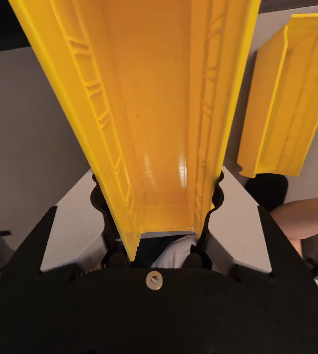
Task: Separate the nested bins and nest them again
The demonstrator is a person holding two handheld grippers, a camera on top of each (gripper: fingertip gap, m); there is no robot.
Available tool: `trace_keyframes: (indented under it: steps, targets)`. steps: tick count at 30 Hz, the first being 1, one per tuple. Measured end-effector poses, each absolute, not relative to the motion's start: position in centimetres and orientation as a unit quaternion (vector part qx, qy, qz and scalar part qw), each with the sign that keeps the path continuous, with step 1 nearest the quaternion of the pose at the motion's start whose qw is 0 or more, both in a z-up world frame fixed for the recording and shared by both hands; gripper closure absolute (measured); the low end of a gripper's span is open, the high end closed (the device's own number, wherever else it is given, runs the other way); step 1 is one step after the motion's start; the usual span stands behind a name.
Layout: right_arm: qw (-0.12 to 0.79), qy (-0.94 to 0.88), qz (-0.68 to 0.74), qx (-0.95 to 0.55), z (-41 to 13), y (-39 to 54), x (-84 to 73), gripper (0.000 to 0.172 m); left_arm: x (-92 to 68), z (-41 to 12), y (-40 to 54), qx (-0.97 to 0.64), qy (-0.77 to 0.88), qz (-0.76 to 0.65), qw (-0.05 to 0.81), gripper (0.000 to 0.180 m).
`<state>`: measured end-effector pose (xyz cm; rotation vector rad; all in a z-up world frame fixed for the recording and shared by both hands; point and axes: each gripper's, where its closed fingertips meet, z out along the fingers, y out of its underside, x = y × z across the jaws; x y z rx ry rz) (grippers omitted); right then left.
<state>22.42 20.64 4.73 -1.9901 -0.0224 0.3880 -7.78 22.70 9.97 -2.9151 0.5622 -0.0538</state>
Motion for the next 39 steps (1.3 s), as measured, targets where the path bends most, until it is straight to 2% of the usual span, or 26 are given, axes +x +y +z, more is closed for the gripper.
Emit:
trace_keyframes:
  steps: [4,15,24,29,34,39]
  targets:
    - [0.528,-0.006,0.16,-0.834,4.6,20.6,22.7,0.044,-12.5,9.2,23.6,-0.979,0.179,0.014,0.093,0.062]
    - [0.525,-0.006,0.157,-0.836,4.5,20.7,22.7,0.045,-18.4,-2.6,25.0,-0.984,0.169,0.042,0.031,0.063]
    - [0.522,-0.007,0.158,-0.838,4.3,20.8,22.6,0.045,-19.6,-8.5,26.4,-0.981,0.187,0.038,0.03,0.061]
    - [0.521,-0.008,0.158,-0.839,4.3,20.9,22.5,0.045,-19.5,-9.9,26.2,-0.983,0.179,0.022,0.014,0.059]
    - [0.515,-0.007,0.164,-0.841,3.9,20.9,22.5,0.045,-19.4,-9.9,26.5,-0.984,0.175,0.012,0.014,0.05]
    - [0.516,-0.001,0.164,-0.841,3.8,21.1,22.9,0.045,-16.9,-3.3,27.2,-0.98,0.185,-0.003,0.066,0.022]
